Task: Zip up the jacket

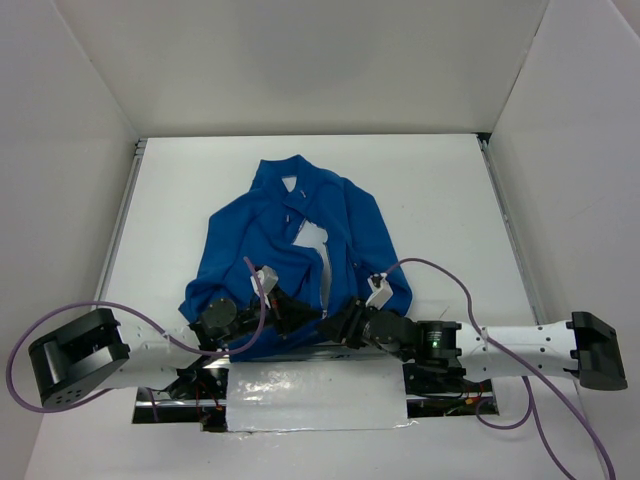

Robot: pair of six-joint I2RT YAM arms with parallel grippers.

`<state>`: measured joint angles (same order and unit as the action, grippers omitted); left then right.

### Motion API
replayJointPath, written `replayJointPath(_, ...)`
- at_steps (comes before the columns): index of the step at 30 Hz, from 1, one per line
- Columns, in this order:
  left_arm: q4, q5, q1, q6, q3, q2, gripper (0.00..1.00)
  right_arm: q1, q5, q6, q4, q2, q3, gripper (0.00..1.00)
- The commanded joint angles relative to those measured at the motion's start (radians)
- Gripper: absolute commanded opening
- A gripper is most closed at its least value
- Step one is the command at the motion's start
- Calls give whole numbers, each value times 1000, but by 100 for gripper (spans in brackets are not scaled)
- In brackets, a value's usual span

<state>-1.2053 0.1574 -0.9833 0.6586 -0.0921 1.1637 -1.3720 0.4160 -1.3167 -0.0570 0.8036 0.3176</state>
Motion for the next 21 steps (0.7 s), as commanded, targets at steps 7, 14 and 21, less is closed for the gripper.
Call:
replayJointPath(7, -114, 27, -2, -10, -31, 7, 0, -10, 53, 57, -96, 51, -3, 47)
replayJointPath(14, -106, 16, -2, -16, -24, -4, 0, -35, 63, 37, -86, 40, 3, 37)
replayJointPath(21, -105, 14, -2, -16, -26, -4, 0, -61, 83, 5, -58, 35, 6, 31)
